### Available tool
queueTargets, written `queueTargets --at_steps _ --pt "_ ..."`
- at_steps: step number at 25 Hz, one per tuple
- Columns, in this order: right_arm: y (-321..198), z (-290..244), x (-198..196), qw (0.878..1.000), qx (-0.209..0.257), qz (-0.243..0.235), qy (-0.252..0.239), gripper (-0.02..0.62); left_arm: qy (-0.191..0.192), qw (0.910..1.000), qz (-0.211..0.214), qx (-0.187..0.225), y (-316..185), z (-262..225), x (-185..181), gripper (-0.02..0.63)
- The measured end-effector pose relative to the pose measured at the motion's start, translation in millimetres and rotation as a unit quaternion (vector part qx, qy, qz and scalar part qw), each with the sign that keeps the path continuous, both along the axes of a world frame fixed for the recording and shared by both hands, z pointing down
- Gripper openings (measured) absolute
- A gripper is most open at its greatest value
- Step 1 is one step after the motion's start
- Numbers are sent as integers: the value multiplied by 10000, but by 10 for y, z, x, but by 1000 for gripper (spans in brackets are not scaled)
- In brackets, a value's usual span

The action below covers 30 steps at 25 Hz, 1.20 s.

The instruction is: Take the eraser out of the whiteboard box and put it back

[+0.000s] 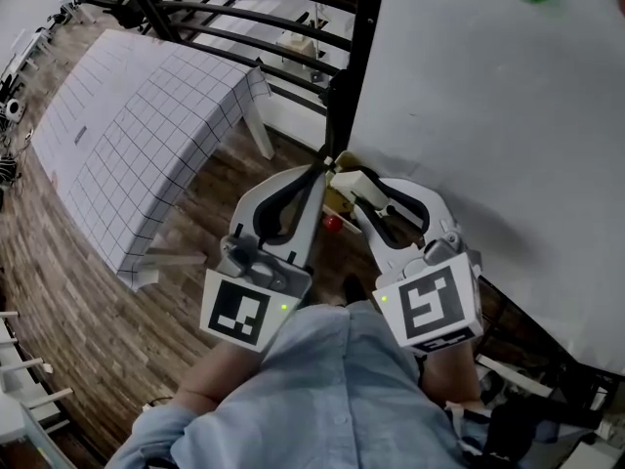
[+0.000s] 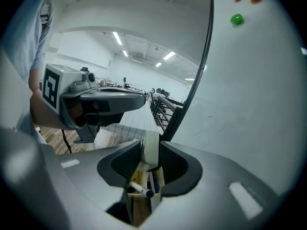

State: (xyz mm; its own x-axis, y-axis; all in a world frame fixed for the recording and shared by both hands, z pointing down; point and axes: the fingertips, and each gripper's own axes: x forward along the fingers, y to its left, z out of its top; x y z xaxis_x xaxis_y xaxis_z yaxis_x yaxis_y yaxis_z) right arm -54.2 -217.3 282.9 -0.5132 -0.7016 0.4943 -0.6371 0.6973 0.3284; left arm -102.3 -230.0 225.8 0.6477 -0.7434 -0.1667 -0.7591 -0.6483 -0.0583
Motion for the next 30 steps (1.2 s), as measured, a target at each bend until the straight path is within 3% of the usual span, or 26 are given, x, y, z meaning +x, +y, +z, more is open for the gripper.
queueTargets --at_steps 14,30 --pt "-102 476 -202 9965 -512 -23 656 121 141 9993 -48 -331 -128 214 -227 -2" --pt "-219 1095 -370 9825 -1209 85 1416 126 173 9977 48 -653 -334 467 -491 -2"
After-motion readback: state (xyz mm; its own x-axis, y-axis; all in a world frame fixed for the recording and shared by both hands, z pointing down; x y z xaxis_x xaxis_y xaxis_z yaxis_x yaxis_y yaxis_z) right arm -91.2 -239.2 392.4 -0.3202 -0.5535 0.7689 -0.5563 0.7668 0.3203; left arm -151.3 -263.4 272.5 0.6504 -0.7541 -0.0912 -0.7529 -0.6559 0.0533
